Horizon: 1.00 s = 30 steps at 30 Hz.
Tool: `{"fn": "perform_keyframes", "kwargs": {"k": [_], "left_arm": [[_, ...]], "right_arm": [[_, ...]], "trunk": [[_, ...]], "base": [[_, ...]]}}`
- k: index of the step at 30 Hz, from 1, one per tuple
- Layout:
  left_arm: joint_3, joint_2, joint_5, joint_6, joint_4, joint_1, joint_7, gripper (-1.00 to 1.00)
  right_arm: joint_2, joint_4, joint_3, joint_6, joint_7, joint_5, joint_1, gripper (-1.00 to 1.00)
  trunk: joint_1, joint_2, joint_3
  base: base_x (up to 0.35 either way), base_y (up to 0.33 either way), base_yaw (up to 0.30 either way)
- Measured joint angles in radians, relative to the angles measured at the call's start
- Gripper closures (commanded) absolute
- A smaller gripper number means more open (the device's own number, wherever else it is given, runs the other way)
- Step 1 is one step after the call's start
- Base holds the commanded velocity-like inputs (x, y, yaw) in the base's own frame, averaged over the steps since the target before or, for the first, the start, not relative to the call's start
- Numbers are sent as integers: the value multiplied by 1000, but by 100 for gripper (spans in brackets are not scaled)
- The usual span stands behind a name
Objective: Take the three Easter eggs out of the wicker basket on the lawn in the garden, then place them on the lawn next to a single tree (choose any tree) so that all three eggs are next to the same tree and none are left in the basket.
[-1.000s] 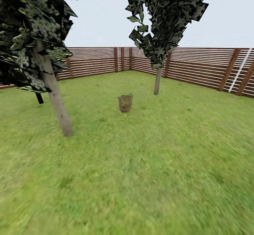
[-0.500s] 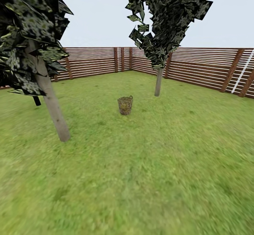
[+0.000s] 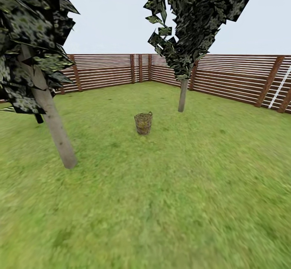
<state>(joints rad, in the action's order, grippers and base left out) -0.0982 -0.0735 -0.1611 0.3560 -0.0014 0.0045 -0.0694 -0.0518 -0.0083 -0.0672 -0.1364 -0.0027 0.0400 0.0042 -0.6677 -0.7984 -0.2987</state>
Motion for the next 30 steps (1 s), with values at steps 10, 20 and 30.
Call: {"fn": "perform_keyframes", "kwargs": {"k": [10,20,30], "left_arm": [[0,0,0,0,0,0,0,-100],[0,0,0,0,0,0,0,-100],[0,0,0,0,0,0,0,-100]], "right_arm": [[0,0,0,-8,0,0,0,-100],[0,0,-1,-10,0,0,0,-100],[0,0,-2,-11,0,0,0,-100]], "trunk": [[0,0,0],[0,0,0],[0,0,1]], "base": [[340,0,0],[340,0,0],[340,0,-70]]}}
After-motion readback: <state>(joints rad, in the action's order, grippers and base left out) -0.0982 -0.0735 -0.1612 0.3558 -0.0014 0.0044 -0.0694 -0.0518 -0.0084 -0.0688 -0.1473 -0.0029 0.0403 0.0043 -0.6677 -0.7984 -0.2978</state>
